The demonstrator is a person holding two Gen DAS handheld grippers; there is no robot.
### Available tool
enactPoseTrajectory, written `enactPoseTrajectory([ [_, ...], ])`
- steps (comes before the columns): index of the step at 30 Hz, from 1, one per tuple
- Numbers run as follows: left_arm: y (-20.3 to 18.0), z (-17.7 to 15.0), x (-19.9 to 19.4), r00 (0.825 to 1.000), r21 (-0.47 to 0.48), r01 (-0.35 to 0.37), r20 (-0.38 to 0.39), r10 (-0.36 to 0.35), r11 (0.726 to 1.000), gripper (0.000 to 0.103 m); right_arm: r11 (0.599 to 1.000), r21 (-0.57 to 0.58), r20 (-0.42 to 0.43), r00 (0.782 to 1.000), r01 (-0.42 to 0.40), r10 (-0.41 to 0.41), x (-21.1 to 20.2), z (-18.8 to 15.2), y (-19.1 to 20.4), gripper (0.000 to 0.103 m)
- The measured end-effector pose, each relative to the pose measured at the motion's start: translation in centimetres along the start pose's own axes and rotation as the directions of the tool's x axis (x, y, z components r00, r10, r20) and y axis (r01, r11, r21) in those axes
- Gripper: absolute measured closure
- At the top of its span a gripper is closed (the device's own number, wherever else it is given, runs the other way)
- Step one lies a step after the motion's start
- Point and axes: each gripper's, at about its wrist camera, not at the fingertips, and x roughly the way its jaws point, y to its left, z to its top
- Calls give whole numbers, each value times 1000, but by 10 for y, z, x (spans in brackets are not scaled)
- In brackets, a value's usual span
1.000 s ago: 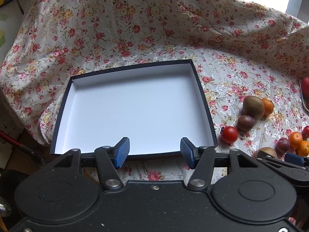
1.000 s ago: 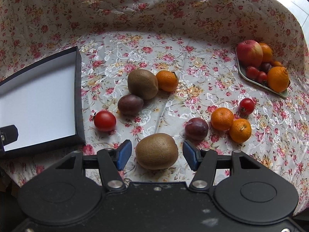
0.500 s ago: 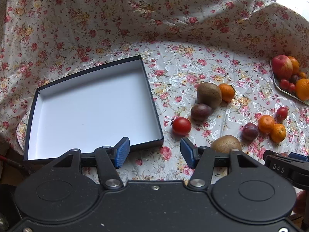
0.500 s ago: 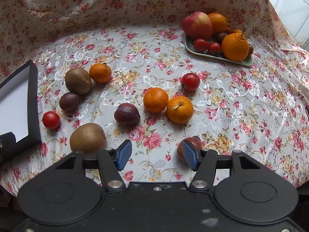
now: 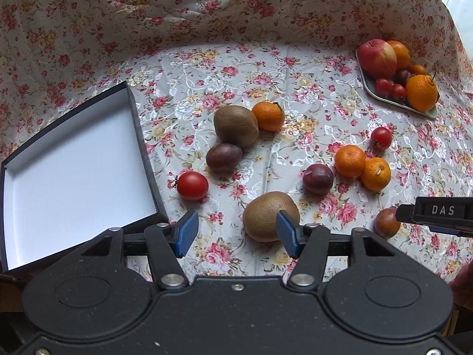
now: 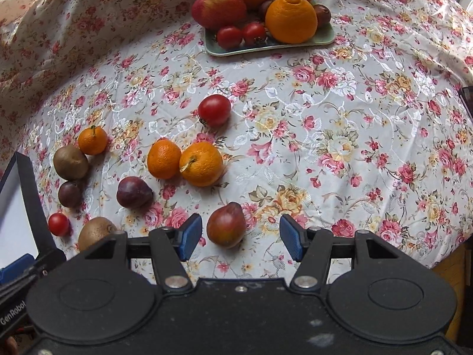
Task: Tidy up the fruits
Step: 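Move the left tool toward a brown kiwi while the right tool approaches a red pear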
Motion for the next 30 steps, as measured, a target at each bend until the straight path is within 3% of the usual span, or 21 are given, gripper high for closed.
enactPoseTrajectory([
  [6, -12, 15, 18, 998, 17, 36, -47, -35, 999, 41, 1000, -14, -7, 1000, 3, -3, 11, 3, -2, 42],
  [16, -7, 17, 36, 998, 13, 55, -42, -54, 998, 41, 997, -69, -13, 999, 31, -32, 25, -1, 9, 42],
  [23, -12, 16, 47, 992, 0, 97, -79, -97, 995, 41, 999, -49, -41, 999, 21, -23, 34, 1, 10, 42],
  [30, -17, 7, 56, 989, 27, 99, -109, -96, 995, 40, 999, -27, -56, 998, 19, -20, 39, 2, 11, 43],
])
